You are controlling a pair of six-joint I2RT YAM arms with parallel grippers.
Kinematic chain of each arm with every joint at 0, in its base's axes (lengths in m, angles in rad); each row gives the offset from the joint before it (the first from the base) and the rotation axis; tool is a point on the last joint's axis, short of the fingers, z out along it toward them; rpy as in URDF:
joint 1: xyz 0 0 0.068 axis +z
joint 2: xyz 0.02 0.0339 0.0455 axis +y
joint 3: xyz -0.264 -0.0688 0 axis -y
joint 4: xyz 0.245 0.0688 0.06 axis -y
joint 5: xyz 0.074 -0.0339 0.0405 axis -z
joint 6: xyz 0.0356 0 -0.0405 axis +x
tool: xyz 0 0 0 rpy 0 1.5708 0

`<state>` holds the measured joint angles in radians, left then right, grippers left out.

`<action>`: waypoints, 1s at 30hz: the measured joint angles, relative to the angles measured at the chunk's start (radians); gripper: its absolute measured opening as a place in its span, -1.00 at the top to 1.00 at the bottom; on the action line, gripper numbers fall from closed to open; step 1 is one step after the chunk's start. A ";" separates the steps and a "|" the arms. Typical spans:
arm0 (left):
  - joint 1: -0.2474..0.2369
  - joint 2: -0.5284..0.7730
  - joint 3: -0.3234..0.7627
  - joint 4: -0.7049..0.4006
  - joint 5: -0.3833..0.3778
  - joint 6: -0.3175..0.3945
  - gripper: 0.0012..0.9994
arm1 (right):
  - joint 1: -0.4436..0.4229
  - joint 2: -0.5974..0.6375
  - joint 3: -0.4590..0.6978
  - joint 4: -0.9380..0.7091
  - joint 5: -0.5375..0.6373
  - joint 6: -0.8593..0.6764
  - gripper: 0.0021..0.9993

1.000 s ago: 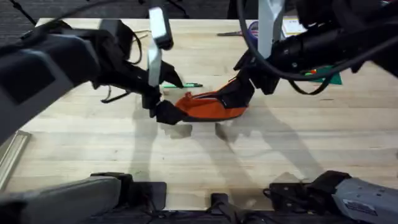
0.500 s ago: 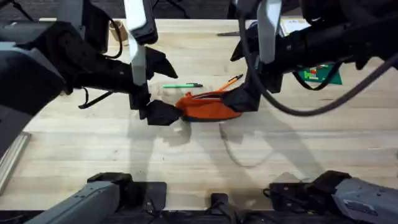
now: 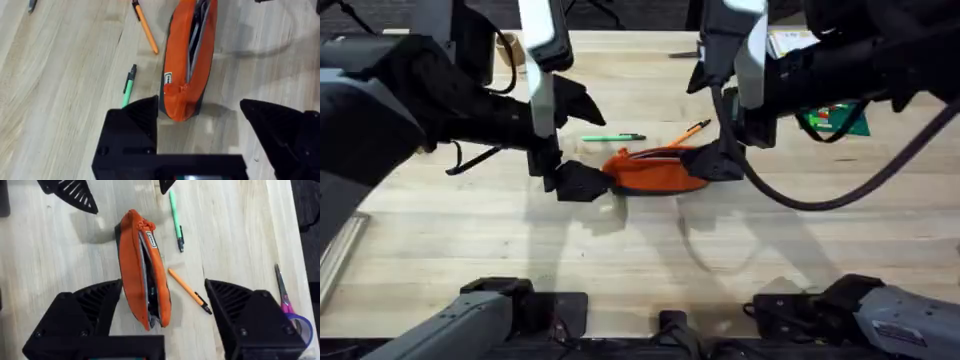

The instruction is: Unzip the bag, pick up the pens from the table one at a time and place them inside, then zip the bag closed.

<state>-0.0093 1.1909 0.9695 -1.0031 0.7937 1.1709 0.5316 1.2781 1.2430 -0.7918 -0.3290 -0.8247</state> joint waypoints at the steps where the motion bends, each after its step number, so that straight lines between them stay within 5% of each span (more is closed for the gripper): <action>1: 0.000 0.000 0.000 0.000 0.000 0.000 -0.99 | 0.000 0.000 0.000 0.000 0.000 -0.001 -1.00; 7: 0.000 0.000 0.000 0.000 0.000 0.000 -0.99 | 0.000 0.000 0.000 0.000 0.001 -0.015 -0.91; 14: 0.000 0.000 0.000 0.000 0.000 0.000 -0.99 | 0.000 0.000 0.000 -0.030 0.023 -0.021 0.79; 15: 0.000 0.000 0.000 0.000 0.000 0.000 -0.99 | 0.000 0.000 0.000 -0.045 0.023 -0.019 0.90; 30: 0.000 0.000 0.000 0.000 0.000 0.000 -0.99 | 0.000 0.118 0.002 -0.096 0.026 -0.018 0.94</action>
<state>-0.0093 1.1909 0.9695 -1.0031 0.7937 1.1711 0.5316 1.3963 1.2446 -0.8875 -0.3029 -0.8429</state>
